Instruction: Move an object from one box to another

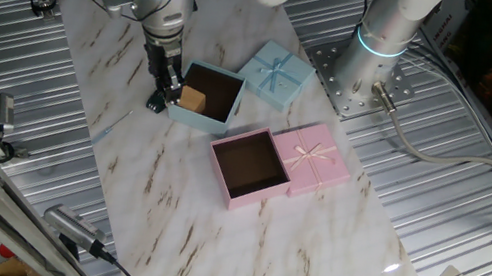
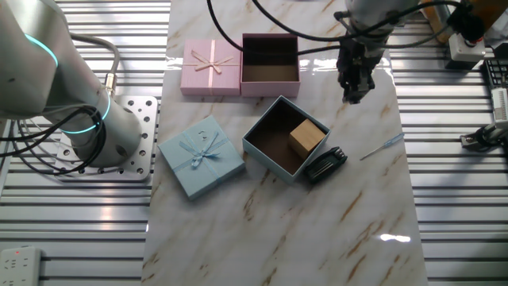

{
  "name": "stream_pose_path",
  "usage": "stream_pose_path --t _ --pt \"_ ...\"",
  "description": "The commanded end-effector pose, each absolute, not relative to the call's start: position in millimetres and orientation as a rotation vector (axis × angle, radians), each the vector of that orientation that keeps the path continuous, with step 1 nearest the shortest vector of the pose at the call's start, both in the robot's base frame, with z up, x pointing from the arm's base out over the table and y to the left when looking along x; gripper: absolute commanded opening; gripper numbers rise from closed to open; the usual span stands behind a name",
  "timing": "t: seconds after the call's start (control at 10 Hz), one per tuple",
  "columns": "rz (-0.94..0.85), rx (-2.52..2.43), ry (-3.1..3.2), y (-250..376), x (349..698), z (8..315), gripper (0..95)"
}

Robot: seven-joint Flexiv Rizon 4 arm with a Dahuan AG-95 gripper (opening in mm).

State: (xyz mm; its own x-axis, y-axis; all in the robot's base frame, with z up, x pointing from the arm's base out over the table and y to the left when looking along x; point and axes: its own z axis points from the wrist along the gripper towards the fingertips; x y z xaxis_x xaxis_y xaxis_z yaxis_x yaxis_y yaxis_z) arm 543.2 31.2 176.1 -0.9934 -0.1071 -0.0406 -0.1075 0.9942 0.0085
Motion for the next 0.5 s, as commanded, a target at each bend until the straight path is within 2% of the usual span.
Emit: stream_pose_path --t 0.1,0.5 --pt "0.012 -0.322 3.088 30.8 542.9 175.7 38.0" --pt "0.025 -0.370 3.094 30.7 542.8 175.7 38.0"
